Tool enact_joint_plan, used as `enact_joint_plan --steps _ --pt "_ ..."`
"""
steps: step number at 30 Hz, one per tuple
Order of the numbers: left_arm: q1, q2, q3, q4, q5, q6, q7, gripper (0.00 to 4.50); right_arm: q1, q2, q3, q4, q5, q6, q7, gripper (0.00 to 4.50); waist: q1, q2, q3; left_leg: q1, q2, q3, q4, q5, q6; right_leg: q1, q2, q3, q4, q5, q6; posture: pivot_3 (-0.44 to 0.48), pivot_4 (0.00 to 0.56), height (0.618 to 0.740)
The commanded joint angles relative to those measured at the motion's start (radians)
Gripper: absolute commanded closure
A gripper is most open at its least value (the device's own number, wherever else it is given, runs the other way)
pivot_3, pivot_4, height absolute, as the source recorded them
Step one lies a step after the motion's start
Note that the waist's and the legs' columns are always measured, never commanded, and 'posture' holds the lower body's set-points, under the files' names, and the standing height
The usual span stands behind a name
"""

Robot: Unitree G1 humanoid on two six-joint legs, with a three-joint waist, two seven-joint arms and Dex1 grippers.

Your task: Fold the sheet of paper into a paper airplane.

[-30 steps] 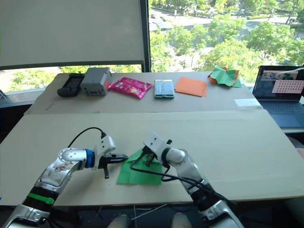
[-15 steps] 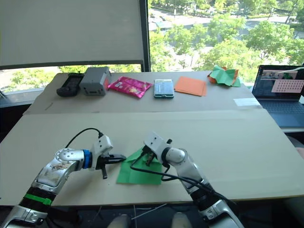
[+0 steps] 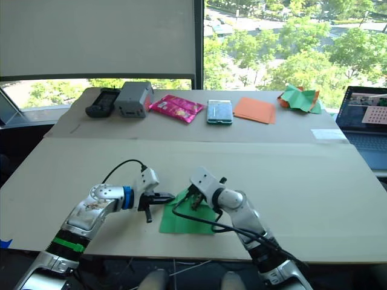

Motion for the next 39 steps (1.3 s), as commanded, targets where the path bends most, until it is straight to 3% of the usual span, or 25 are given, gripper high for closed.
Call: enact_joint_plan --steps 1,18,24,33,39 --pt "-0.004 -0.035 -0.068 0.057 0.034 -0.013 -0.01 4.49 0.012 -0.009 -0.018 -0.071 0.018 0.032 0.007 4.5 0.002 0.0 0.0 -0.001 0.0 0.0 0.0 0.0 0.0 0.0 0.0 0.0 0.0 0.0 0.0 0.0 0.15 0.706" --pt "-0.071 0.028 0.086 -0.135 -0.092 0.141 -0.018 4.49 0.033 -0.01 -0.007 -0.047 0.003 0.044 -0.029 4.5 -0.01 -0.002 0.002 -0.003 -0.001 0.0 0.0 0.0 0.0 -0.002 0.0 0.0 0.001 0.0 0.0 0.0 0.15 0.706" --pt "-0.066 -0.008 0.036 -0.123 -0.091 0.125 -0.018 4.49 0.037 -0.016 -0.008 -0.058 0.004 0.051 -0.028 4.5 -0.011 -0.003 0.003 -0.003 -0.001 0.0 0.0 0.0 0.0 -0.002 0.0 0.0 0.001 0.0 0.0 0.0 0.15 0.706" --pt "-0.042 -0.05 -0.071 0.051 0.001 -0.012 -0.022 4.49 0.064 -0.042 -0.035 -0.155 0.016 0.092 -0.022 4.5 -0.009 -0.003 0.003 -0.002 0.0 -0.001 0.001 0.001 0.001 -0.001 0.0 0.0 0.001 0.0 0.0 0.0 0.15 0.706" --pt "-0.039 -0.05 -0.094 0.126 0.036 -0.072 -0.018 4.49 0.154 -0.079 -0.13 -0.374 0.108 0.142 0.027 4.5 -0.002 -0.003 0.003 -0.002 -0.001 0.0 0.001 0.0 0.0 -0.001 0.0 0.0 0.0 0.0 0.0 0.0 0.15 0.706"
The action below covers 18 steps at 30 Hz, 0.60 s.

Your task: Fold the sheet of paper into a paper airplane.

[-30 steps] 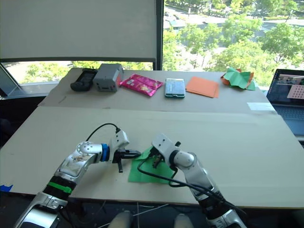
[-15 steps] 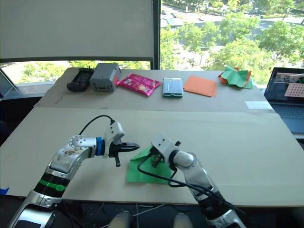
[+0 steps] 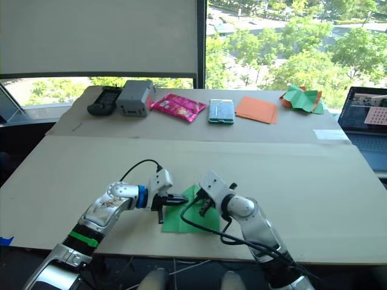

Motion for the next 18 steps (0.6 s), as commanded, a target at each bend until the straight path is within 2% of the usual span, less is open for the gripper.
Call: enact_joint_plan --steps 1,8,15,18 --pt "0.015 0.006 -0.029 0.056 0.051 -0.005 0.008 4.49 0.051 -0.034 -0.086 -0.185 0.092 0.042 0.049 4.5 -0.001 0.0 0.0 0.0 0.0 0.0 0.0 0.0 0.0 0.0 0.0 0.0 0.0 0.0 0.0 0.0 0.15 0.706" --pt "0.019 -0.001 -0.03 0.064 0.052 -0.008 0.008 4.49 0.295 -0.203 -0.251 -0.468 0.339 0.124 0.231 4.5 0.0 -0.001 0.001 0.001 0.0 0.0 0.0 0.0 0.0 0.002 -0.001 0.0 -0.001 0.0 0.0 0.0 0.15 0.706" --pt "0.024 -0.002 -0.034 0.055 0.052 -0.002 0.002 4.49 0.461 -0.303 -0.241 -0.536 0.435 0.134 0.258 4.5 -0.007 -0.003 0.004 0.003 0.0 0.0 0.001 -0.001 -0.001 0.002 -0.006 -0.004 -0.006 0.0 0.0 0.0 0.15 0.706" --pt "0.026 0.0 -0.034 0.049 0.05 0.002 0.001 4.49 0.492 -0.331 -0.199 -0.506 0.393 0.117 0.22 4.5 -0.008 -0.002 0.004 0.001 0.0 0.0 0.001 -0.001 -0.001 0.002 -0.009 -0.009 -0.013 0.0 0.0 0.0 0.15 0.706"
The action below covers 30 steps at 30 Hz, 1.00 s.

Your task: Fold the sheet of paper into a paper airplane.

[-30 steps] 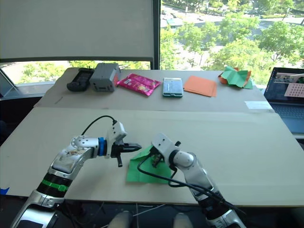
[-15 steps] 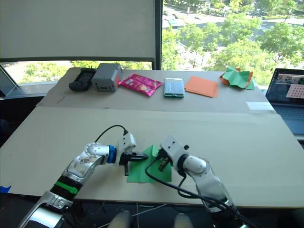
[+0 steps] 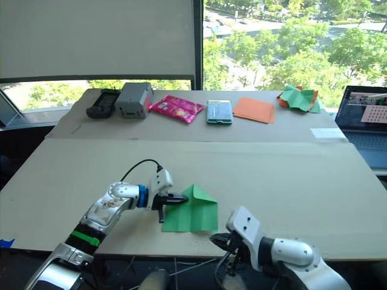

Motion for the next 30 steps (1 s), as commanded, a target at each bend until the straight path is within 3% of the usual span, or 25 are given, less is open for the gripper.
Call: enact_joint_plan --steps 1,9,21,30 --pt "0.028 0.011 -0.029 0.024 0.035 0.028 -0.001 4.49 -0.002 -0.011 0.057 0.031 -0.057 -0.021 -0.077 4.5 -0.001 0.001 0.0 -0.001 0.0 0.0 0.0 0.0 0.0 0.0 -0.001 -0.001 -0.003 0.0 0.0 0.0 0.15 0.706" --pt "0.031 0.019 -0.027 0.016 0.035 0.035 -0.004 4.49 -0.099 0.084 0.055 0.247 -0.189 -0.125 -0.29 4.5 0.001 -0.001 0.0 0.0 0.0 0.002 0.002 0.0 0.0 0.0 -0.013 -0.019 -0.005 0.0 0.0 0.0 0.15 0.706" --pt "-0.006 0.028 -0.003 0.053 0.035 0.039 -0.007 4.49 -0.264 0.245 0.136 0.257 -0.07 -0.13 -0.263 4.5 0.006 0.004 -0.001 -0.001 0.001 0.002 0.001 0.0 0.0 0.0 -0.013 -0.021 -0.003 0.0 0.0 0.0 0.15 0.706" --pt "-0.024 0.068 0.036 0.046 0.032 0.047 0.001 4.49 -0.353 0.286 0.175 0.324 -0.075 -0.124 -0.278 4.5 0.001 0.004 -0.002 0.0 0.001 0.002 0.001 0.0 0.0 0.0 -0.013 -0.021 -0.002 0.001 0.002 0.0 0.15 0.706"
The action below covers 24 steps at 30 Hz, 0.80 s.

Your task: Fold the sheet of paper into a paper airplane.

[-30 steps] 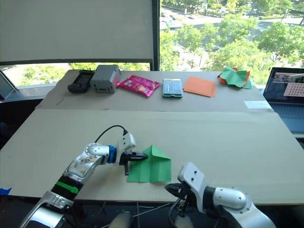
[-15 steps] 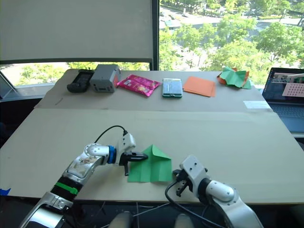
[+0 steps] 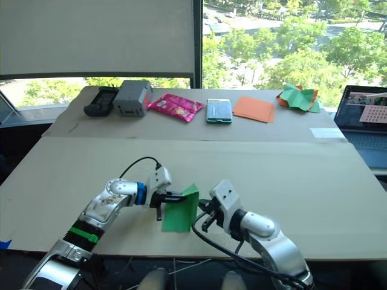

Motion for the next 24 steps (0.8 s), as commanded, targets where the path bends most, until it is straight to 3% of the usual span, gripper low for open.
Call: enact_joint_plan --steps 1,6,13,24 --pt "0.008 0.042 0.016 0.014 0.031 0.041 0.02 4.49 -0.029 0.011 0.014 0.009 -0.002 -0.011 -0.007 4.5 -0.002 0.0 0.0 0.0 0.0 0.0 0.0 0.0 0.0 0.0 0.0 0.0 0.0 0.0 0.001 0.0 0.15 0.706" --pt "0.009 0.067 0.045 -0.06 0.01 0.062 0.027 4.49 -0.049 0.015 0.018 0.029 0.0 -0.015 -0.011 4.5 -0.001 0.0 0.0 0.0 0.0 0.0 -0.001 0.0 0.0 0.0 0.001 0.0 0.002 0.001 0.001 0.0 0.15 0.706" --pt "-0.012 0.035 0.045 -0.15 -0.027 0.117 0.033 4.49 -0.057 0.007 0.028 0.045 -0.005 -0.021 -0.003 4.5 0.006 0.0 0.001 -0.002 0.0 0.0 -0.001 0.0 0.0 0.0 0.001 0.0 0.002 0.002 0.002 0.0 0.15 0.706" --pt "0.002 0.003 0.004 -0.126 0.002 0.099 0.032 4.49 -0.078 0.005 0.046 0.052 -0.022 -0.015 -0.002 4.5 0.004 -0.001 0.001 0.0 0.0 -0.001 -0.001 0.0 0.001 -0.001 0.001 0.001 0.012 0.002 0.003 0.0 0.15 0.706"
